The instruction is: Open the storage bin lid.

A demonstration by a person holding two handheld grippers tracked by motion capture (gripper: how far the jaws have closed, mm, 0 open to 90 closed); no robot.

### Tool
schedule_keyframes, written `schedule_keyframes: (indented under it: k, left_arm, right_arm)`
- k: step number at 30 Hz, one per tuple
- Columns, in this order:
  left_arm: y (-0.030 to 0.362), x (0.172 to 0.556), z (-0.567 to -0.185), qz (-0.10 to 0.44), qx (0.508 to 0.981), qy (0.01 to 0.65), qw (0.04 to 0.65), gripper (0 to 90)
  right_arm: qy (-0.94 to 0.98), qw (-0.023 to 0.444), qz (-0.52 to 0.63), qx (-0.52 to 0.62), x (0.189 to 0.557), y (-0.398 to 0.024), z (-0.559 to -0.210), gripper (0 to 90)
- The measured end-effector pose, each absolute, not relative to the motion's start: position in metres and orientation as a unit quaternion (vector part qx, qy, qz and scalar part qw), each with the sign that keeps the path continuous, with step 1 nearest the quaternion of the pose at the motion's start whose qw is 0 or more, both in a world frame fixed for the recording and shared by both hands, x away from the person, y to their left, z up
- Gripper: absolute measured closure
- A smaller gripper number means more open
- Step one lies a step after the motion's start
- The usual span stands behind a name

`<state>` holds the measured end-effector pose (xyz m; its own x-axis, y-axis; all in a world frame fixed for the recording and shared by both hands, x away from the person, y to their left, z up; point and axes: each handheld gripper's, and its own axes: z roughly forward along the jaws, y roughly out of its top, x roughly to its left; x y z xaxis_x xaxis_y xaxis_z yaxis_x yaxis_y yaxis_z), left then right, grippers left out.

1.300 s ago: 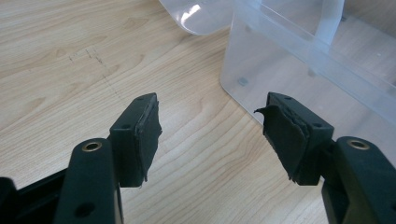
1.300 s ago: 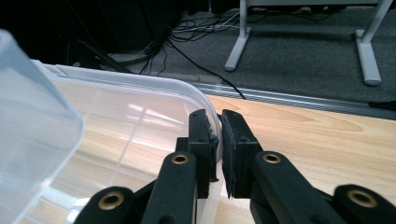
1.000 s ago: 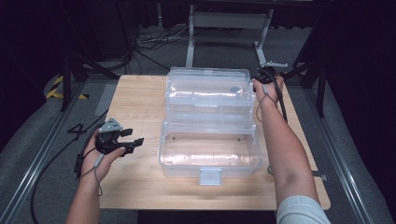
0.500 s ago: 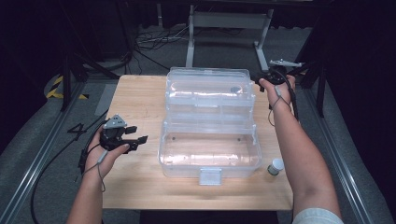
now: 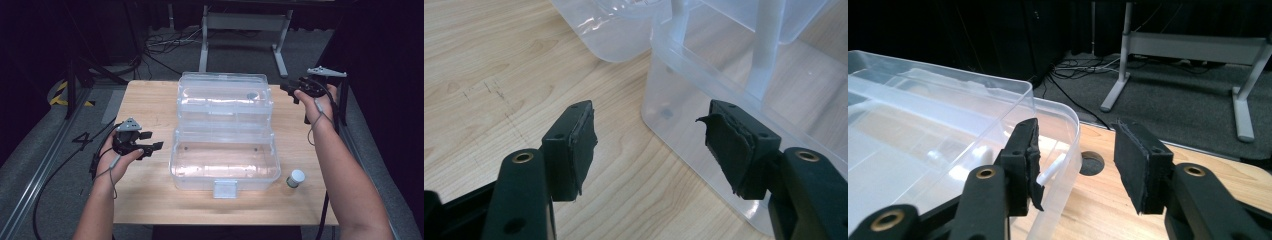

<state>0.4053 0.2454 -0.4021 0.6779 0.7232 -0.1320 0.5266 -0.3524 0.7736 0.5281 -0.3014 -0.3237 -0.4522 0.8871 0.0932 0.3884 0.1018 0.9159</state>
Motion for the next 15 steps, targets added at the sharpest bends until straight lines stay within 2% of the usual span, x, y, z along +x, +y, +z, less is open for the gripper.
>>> schedule_keyframes:
  k: [15]
  left_arm:
    - [0.247,0.404,-0.4,0.109,0.816,0.382,0.42,37.4]
  right_arm:
    - [0.718,0.245,0.5,0.417,0.475,-0.318,-0.312,48.2]
